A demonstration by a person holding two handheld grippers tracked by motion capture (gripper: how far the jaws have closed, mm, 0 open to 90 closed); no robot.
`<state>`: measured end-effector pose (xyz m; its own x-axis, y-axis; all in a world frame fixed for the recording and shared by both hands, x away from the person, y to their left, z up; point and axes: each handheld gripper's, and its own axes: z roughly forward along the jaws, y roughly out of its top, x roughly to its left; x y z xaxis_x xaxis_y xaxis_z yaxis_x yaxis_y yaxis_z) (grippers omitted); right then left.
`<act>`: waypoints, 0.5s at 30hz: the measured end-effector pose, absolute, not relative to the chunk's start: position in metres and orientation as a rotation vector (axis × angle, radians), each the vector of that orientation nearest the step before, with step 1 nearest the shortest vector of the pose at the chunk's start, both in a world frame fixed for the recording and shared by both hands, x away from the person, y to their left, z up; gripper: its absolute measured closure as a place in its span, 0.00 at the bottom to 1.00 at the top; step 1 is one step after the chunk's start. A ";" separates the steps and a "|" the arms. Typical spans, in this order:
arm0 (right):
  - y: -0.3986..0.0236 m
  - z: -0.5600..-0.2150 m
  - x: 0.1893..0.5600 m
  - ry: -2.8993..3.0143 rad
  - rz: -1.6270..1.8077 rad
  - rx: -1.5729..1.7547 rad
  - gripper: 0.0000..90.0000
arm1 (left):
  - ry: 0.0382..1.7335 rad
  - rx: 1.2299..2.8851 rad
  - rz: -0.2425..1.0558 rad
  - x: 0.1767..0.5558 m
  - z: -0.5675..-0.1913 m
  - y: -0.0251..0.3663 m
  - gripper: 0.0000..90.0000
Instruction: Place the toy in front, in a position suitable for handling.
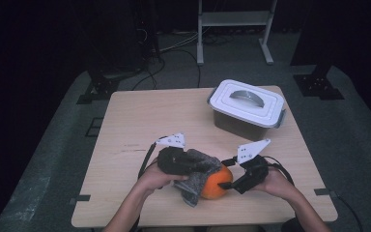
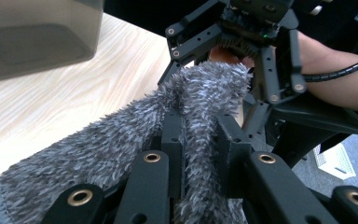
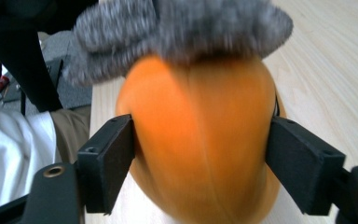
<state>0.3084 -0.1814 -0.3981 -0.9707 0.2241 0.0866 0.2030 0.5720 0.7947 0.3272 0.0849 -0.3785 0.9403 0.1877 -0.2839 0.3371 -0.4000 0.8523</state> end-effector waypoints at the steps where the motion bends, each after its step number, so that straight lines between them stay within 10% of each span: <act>1: -0.180 -0.396 0.308 2.761 1.394 0.381 0.25 | 0.377 1.992 -0.174 0.327 -0.378 0.082 0.84; 15: -0.185 -0.407 0.310 2.759 1.388 0.356 0.49 | 0.440 1.959 -0.189 0.331 -0.397 0.102 0.84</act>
<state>0.3101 -0.1847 -0.4067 -0.9733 0.2175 0.0734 0.1885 0.5753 0.7959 0.3307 0.1020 -0.3971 0.9194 0.2187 -0.3269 0.3876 -0.3629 0.8474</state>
